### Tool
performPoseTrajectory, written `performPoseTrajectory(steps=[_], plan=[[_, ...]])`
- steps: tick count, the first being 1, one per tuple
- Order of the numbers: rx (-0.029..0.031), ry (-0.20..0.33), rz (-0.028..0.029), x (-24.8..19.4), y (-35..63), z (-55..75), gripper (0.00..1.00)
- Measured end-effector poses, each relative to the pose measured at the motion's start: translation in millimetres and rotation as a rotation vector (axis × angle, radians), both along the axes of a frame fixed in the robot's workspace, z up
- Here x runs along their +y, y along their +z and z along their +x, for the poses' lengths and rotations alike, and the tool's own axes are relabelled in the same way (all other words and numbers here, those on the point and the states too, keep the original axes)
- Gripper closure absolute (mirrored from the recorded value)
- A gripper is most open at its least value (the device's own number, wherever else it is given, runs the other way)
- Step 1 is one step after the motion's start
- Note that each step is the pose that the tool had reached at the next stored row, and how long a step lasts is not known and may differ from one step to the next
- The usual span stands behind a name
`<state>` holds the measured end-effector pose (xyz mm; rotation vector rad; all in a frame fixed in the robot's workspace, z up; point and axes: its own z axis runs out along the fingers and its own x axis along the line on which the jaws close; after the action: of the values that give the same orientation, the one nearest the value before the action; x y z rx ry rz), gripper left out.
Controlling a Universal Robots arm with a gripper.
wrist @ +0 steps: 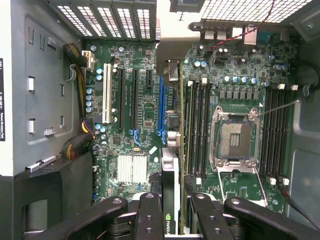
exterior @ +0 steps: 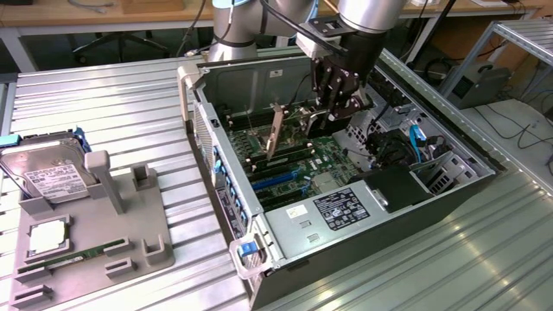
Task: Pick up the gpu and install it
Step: 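Insert the gpu into the slot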
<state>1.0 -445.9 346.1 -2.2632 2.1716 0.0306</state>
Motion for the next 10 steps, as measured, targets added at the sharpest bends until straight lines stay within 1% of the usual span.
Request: performPoseTrajectory(steps=[10], plan=[[0.0,0.0,0.0003,0.0,-5.4,-0.5,0.73]])
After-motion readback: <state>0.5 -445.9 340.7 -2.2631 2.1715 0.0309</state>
